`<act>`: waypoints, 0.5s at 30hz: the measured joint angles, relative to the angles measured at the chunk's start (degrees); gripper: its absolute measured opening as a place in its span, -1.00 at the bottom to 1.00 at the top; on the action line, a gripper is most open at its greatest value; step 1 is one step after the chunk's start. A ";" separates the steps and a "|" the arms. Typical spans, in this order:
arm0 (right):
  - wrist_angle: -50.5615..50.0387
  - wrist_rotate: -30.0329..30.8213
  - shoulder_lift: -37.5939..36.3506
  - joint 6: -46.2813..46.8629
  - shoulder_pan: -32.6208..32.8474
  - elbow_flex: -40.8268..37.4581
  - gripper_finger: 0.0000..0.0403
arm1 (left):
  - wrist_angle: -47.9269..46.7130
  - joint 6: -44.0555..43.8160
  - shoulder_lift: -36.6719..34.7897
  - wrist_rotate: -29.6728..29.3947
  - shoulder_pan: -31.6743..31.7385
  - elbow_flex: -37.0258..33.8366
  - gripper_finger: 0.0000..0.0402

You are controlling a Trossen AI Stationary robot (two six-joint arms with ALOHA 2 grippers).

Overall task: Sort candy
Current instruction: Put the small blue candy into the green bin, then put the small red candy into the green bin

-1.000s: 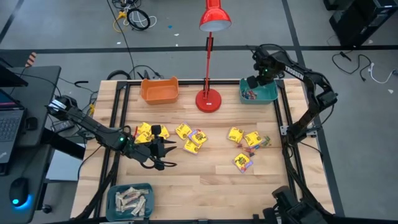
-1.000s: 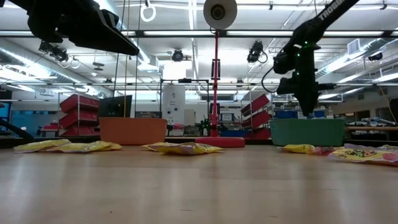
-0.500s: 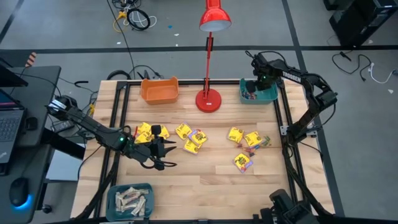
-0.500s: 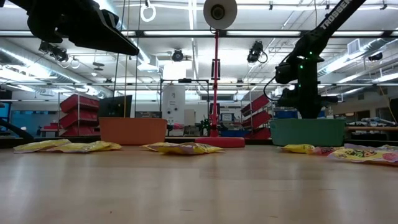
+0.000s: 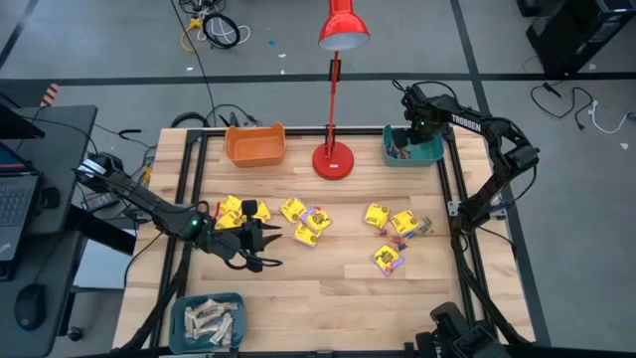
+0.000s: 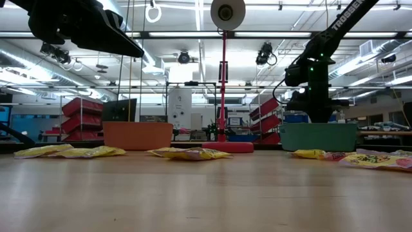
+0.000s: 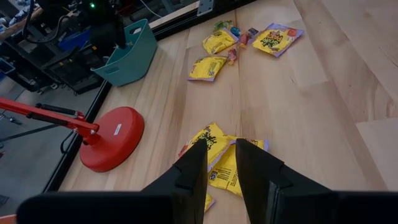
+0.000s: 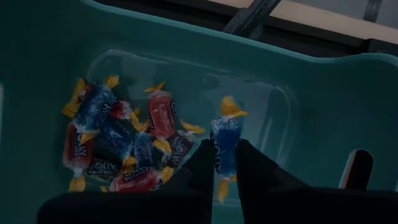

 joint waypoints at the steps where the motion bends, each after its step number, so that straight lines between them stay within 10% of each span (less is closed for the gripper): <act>1: 0.01 0.00 0.00 0.00 0.00 0.00 -0.74 | 0.00 0.00 0.00 0.00 -0.01 0.00 -0.56; 15: -0.39 -0.01 0.00 0.33 0.02 0.35 -0.44 | 0.02 -0.02 0.00 0.00 0.00 0.00 -0.56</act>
